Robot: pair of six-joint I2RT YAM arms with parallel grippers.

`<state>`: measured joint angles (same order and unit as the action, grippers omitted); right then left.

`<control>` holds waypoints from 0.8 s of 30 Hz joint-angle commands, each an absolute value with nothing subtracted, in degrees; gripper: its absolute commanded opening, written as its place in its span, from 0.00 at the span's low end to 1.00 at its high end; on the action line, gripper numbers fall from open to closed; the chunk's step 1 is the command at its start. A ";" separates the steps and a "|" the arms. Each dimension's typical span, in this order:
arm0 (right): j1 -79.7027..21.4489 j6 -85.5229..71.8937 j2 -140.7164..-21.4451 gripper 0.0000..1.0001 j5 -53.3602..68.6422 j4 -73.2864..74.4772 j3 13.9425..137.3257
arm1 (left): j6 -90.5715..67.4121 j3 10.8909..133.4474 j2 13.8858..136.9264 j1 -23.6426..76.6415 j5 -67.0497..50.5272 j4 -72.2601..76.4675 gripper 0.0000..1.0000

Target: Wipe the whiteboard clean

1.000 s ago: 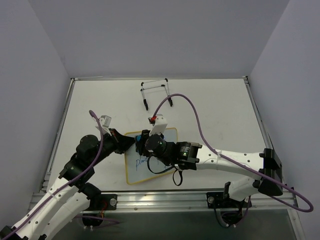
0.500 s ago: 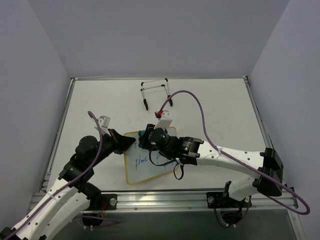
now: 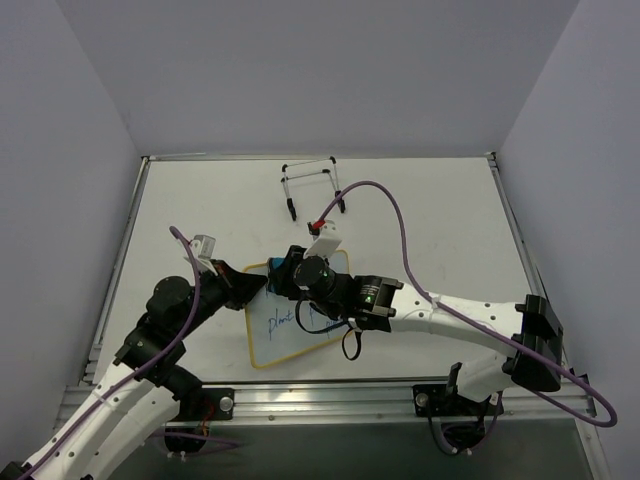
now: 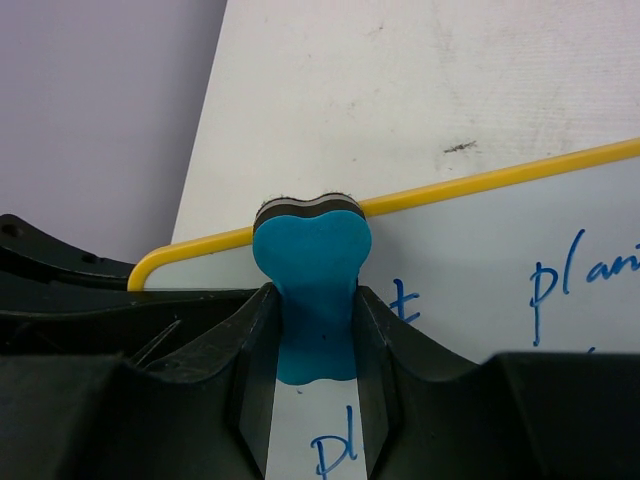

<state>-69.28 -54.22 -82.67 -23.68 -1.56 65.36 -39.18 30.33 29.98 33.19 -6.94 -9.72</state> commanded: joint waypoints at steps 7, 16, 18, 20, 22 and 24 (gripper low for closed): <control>-70.14 -58.44 -83.58 0.00 -22.76 -7.39 66.27 | -34.19 29.79 29.00 34.28 -11.25 -7.12 0.02; -63.55 -59.50 -77.61 0.00 -23.46 -5.10 54.77 | -34.10 29.71 27.95 34.80 -11.60 -6.94 0.02; -63.54 -59.33 -76.65 0.00 -24.51 -3.87 53.79 | -34.01 29.71 27.69 34.89 -11.60 -6.94 0.02; -63.11 -59.33 -76.29 0.00 -24.52 -2.90 52.21 | -34.01 29.71 27.60 35.15 -11.78 -6.51 0.02; -62.93 -58.80 -76.11 0.00 -24.35 -2.81 51.07 | -33.93 29.88 27.60 35.16 -11.69 -6.42 0.02; -63.10 -57.32 -76.98 0.00 -23.91 -2.99 51.50 | -34.01 29.79 27.77 35.16 -11.69 -6.15 0.02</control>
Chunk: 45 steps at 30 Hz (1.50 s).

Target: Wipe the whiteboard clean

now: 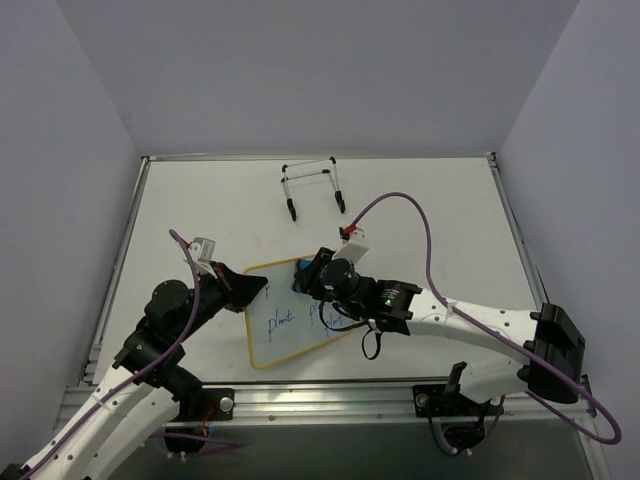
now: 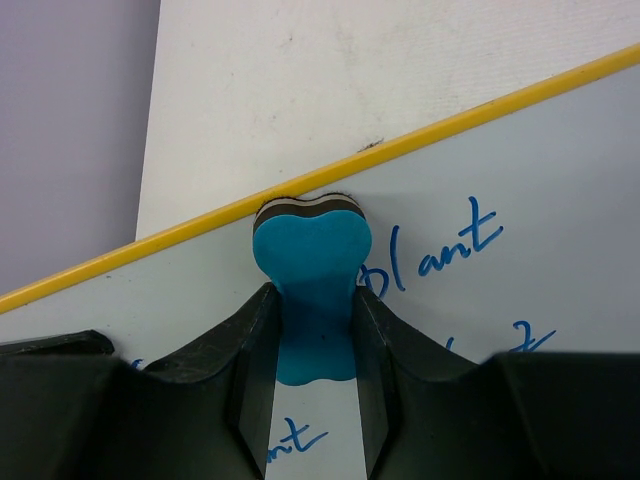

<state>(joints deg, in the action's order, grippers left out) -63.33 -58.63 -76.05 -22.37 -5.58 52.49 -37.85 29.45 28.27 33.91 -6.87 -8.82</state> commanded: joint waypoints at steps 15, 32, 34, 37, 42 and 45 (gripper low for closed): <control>-77.69 -62.04 -84.55 0.00 -26.46 -11.40 61.36 | -34.19 29.27 26.19 35.68 -10.63 -5.80 0.02; -72.87 -68.55 -85.17 0.00 -33.66 -17.32 62.05 | -34.89 27.69 23.99 35.86 -13.45 -2.46 0.02; -71.28 -68.47 -84.90 0.00 -34.36 -16.53 61.79 | -35.07 27.51 23.29 35.77 -13.54 -2.72 0.02; -68.91 -68.64 -84.38 0.00 -34.28 -16.52 61.00 | -35.24 27.33 23.11 35.77 -13.36 -3.08 0.02; -66.27 -67.77 -84.46 0.00 -34.27 -17.05 61.52 | -35.42 27.42 23.91 35.77 -14.24 -2.55 0.02; -65.48 -66.45 -85.95 0.00 -34.89 -15.30 62.84 | -35.42 27.60 23.82 35.77 -14.15 -2.64 0.02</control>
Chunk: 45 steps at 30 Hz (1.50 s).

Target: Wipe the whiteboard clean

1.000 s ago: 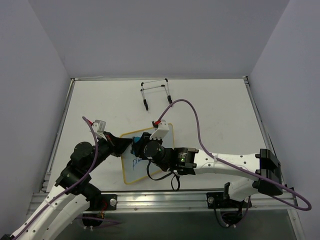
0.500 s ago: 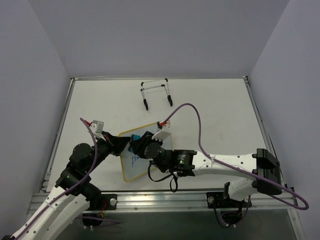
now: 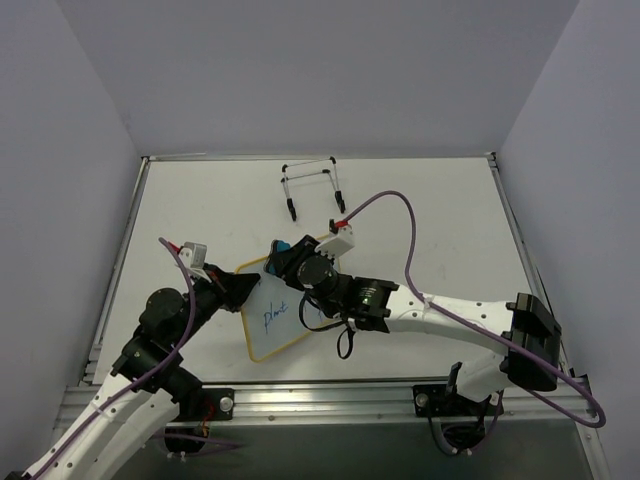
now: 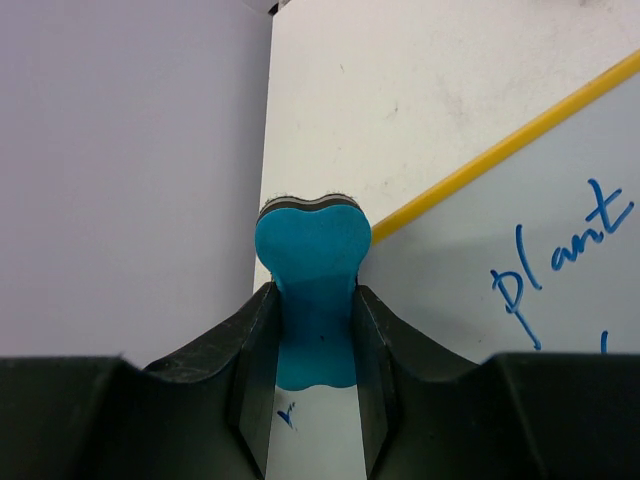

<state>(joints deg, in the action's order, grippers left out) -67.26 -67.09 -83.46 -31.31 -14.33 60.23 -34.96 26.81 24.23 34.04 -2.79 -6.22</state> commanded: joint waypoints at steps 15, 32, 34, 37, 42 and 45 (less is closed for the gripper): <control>-74.71 -68.55 -88.50 0.00 -44.82 -7.56 64.52 | -35.33 27.68 22.50 35.77 -12.75 -2.46 0.02; -76.64 -73.03 -88.86 0.00 -48.78 -4.05 61.96 | -35.24 27.60 21.89 35.77 -10.02 -3.87 0.02; -76.55 -73.04 -88.68 0.00 -48.78 -4.04 61.79 | -35.24 27.51 21.80 35.77 -10.11 -3.87 0.02; -76.64 -72.86 -89.30 0.00 -48.43 -3.87 62.31 | -35.24 27.51 21.53 35.86 -10.11 -3.87 0.02; -77.34 -72.51 -90.70 0.00 -47.73 -5.10 63.28 | -35.42 27.33 20.92 35.77 -10.28 -4.04 0.02; -78.57 -72.42 -92.37 0.00 -48.16 -4.40 65.64 | -35.59 27.16 20.57 35.77 -10.11 -4.04 0.02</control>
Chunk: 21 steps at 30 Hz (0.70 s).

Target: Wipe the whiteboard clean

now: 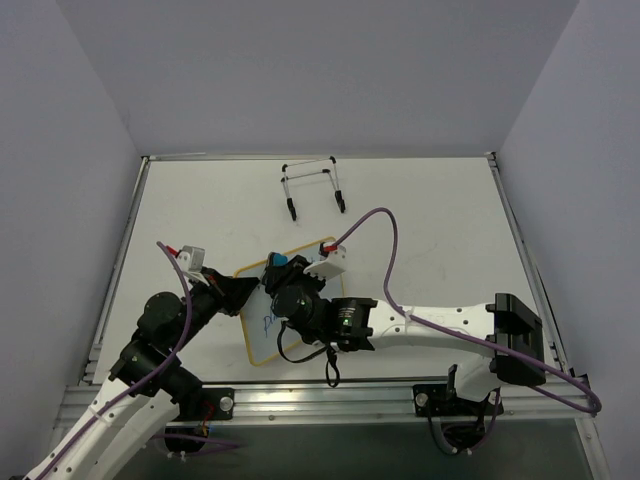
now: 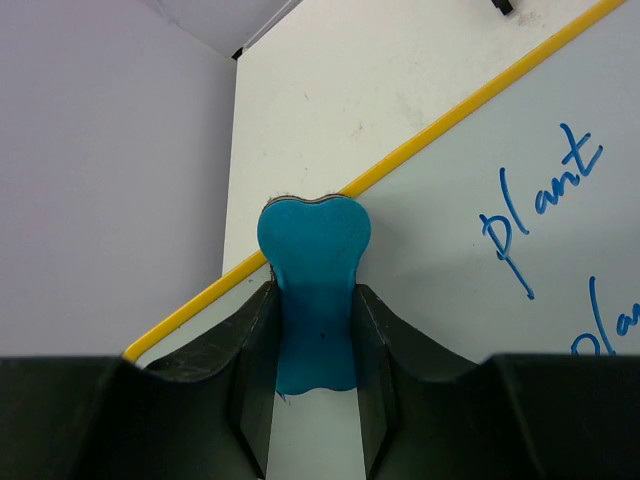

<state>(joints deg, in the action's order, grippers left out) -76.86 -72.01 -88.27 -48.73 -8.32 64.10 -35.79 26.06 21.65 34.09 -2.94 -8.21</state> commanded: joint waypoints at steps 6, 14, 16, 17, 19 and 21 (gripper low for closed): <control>-80.77 -73.56 -94.48 0.00 -48.52 -4.92 67.24 | -35.51 27.16 20.13 35.86 -9.67 -4.48 0.02; -83.14 -74.44 -95.10 0.00 -48.43 -5.45 67.41 | -35.51 26.89 19.95 35.86 -8.97 -4.39 0.02; -83.50 -74.27 -95.01 0.00 -48.17 -5.62 67.50 | -35.42 26.89 20.04 35.77 -8.88 -4.39 0.02; -83.50 -74.09 -95.01 0.00 -48.16 -5.62 67.85 | -35.42 26.98 20.13 35.86 -8.88 -4.39 0.02; -83.67 -73.92 -95.10 0.00 -48.08 -5.54 68.11 | -35.42 26.98 20.30 35.77 -8.96 -4.31 0.02; -83.76 -73.83 -94.84 0.00 -48.07 -5.28 68.03 | -35.42 26.90 20.39 35.77 -9.05 -4.22 0.02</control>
<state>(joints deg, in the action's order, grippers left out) -81.91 -72.07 -91.79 -53.82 -5.78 67.00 -37.08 25.78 20.49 34.09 -1.43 -9.72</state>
